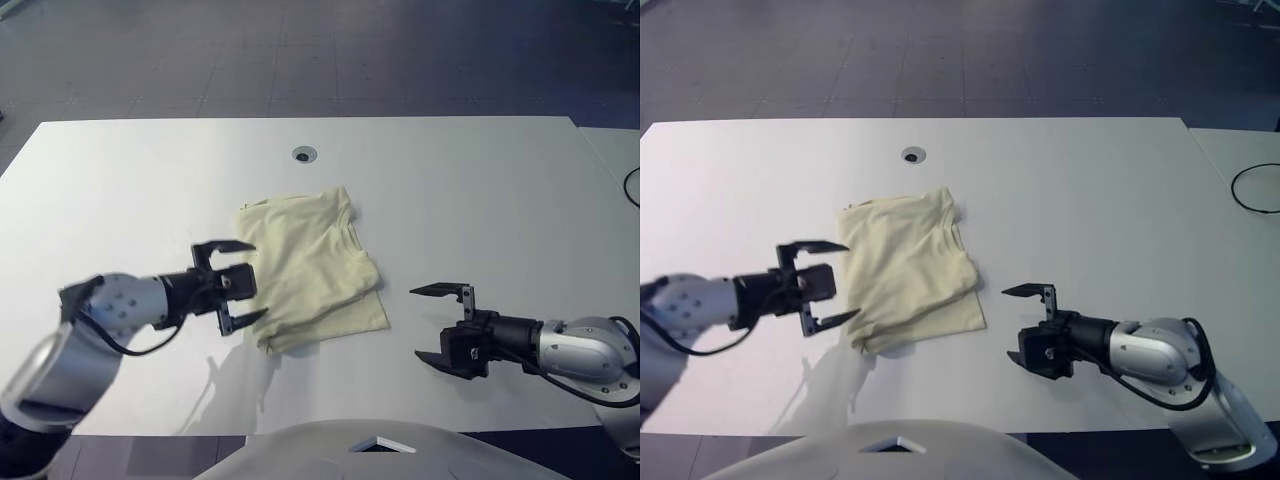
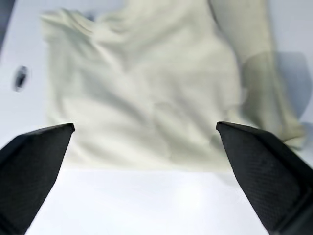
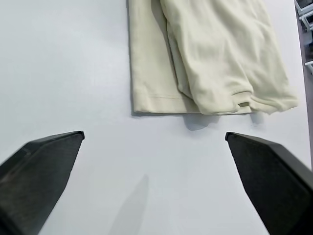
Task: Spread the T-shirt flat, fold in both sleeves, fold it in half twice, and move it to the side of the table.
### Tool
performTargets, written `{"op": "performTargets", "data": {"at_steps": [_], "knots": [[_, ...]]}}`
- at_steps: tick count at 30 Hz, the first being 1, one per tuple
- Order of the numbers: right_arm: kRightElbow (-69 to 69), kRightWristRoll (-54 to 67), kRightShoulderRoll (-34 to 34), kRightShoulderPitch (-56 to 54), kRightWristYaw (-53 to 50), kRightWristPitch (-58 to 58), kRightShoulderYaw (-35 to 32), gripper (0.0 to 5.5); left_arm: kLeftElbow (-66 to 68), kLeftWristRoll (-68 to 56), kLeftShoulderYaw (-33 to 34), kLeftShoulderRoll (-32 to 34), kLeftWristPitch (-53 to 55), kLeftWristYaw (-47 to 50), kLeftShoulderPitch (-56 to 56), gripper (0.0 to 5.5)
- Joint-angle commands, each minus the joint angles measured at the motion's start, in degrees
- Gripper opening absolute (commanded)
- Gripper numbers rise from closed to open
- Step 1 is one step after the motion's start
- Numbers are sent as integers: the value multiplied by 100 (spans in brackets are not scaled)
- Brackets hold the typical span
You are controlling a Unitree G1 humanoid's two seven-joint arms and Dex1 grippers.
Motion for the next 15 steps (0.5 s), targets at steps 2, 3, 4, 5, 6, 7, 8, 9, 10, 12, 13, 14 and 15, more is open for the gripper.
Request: {"op": "performTargets", "data": {"at_steps": [2, 3, 4, 5, 6, 7, 8, 9, 10, 12, 13, 14, 15], "knots": [[-257, -186, 111, 239, -199, 164, 134, 537, -192, -187, 88, 548, -123, -499, 52, 540], [-244, -224, 123, 207, -223, 160, 197, 537, -294, -112, 13, 617, -254, -513, 387, 540], [-231, -261, 132, 175, -245, 152, 250, 537, -372, -32, -67, 624, -382, -477, 692, 540], [-241, -290, 133, 171, -268, 157, 275, 537, -437, -40, -108, 587, -400, -427, 927, 540], [-220, -368, 123, 139, -291, 125, 330, 537, -509, -102, -102, 529, -437, -409, 1187, 540], [-163, -428, 118, 83, -303, 78, 396, 537, -603, -238, -45, 450, -414, -404, 1446, 540], [-85, -496, 119, 14, -316, 19, 476, 537, -684, -399, 35, 378, -403, -426, 1669, 540], [31, -585, 130, -70, -341, -61, 584, 537, -728, -512, 100, 319, -408, -423, 1820, 540], [122, -642, 133, -130, -359, -126, 657, 537, -754, -567, 141, 286, -402, -399, 1893, 540], [280, -723, 146, -224, -410, -222, 767, 537, -678, -321, 113, 232, -621, -174, 1933, 540], [338, -730, 148, -272, -424, -253, 789, 537, -612, -123, 42, 216, -760, -49, 1961, 540], [380, -731, 150, -308, -434, -274, 803, 537, -553, 23, -20, 208, -871, 41, 1999, 540], [411, -718, 147, -333, -441, -294, 803, 537, -503, 191, -96, 204, -989, 144, 2091, 540]]}}
